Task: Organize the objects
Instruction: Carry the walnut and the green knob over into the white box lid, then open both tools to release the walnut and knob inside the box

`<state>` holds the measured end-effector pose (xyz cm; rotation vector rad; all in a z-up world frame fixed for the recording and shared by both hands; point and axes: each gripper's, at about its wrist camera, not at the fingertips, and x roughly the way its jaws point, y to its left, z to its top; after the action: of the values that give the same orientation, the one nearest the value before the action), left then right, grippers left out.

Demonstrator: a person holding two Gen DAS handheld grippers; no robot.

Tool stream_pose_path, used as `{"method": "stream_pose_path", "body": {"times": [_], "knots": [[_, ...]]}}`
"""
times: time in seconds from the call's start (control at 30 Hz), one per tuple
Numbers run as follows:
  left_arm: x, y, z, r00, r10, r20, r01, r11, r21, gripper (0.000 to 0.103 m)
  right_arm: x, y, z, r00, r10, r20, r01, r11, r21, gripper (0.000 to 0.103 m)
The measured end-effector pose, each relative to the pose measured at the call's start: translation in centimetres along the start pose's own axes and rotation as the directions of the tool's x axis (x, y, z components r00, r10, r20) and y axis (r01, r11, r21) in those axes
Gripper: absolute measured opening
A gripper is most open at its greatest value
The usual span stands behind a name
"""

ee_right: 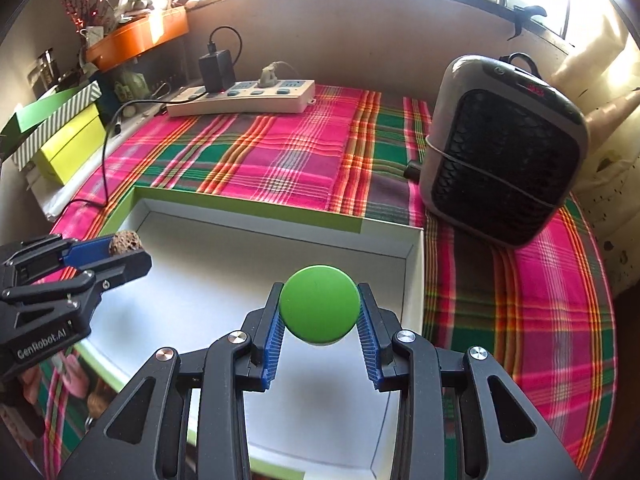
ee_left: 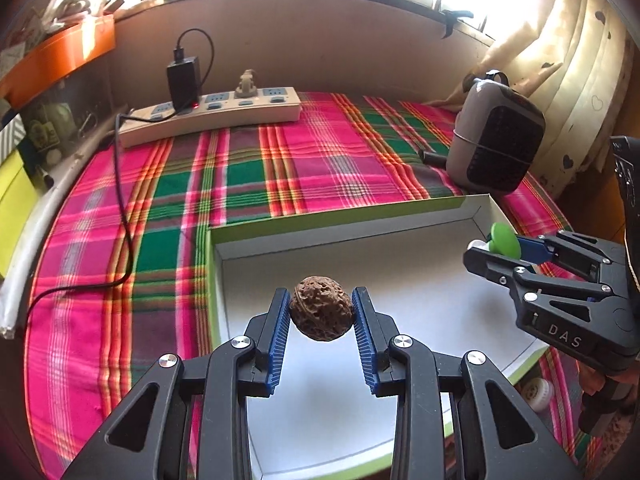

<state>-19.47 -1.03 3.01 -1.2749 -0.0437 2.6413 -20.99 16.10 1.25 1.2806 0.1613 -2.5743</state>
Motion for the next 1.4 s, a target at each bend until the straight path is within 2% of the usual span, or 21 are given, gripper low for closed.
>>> {"method": "stream_pose_path", "body": {"times": [0.43, 1.2, 1.27, 1.33, 1.4], "knots": [[2.0, 0.4, 0.6, 0.999, 0.032, -0.029, -0.032, 0.999, -0.002, 0.03, 1.9, 0.0, 0.8, 1.0, -0.009, -0.017, 0.009, 1.0, -0.02, 0.035], [2.3, 0.0, 0.6, 0.998, 0.052, -0.03, -0.052, 0.998, 0.025, 0.032, 2.7, 0.0, 0.5, 0.999, -0.026, -0.032, 0.025, 0.999, -0.02, 0.036], [2.3, 0.0, 0.6, 0.998, 0.051, -0.03, -0.051, 0.998, 0.026, 0.034, 2.7, 0.0, 0.5, 0.999, -0.023, -0.03, 0.023, 1.0, -0.019, 0.038], [2.2, 0.0, 0.6, 0.998, 0.049, -0.029, -0.048, 0.999, 0.024, 0.037, 2.6, 0.0, 0.4, 0.999, -0.027, -0.024, 0.026, 1.0, -0.016, 0.046], [2.1, 0.0, 0.6, 0.998, 0.049, -0.027, -0.048, 0.999, 0.025, 0.039, 2.5, 0.0, 0.4, 0.999, -0.024, -0.023, 0.024, 1.0, -0.012, 0.046]]}}
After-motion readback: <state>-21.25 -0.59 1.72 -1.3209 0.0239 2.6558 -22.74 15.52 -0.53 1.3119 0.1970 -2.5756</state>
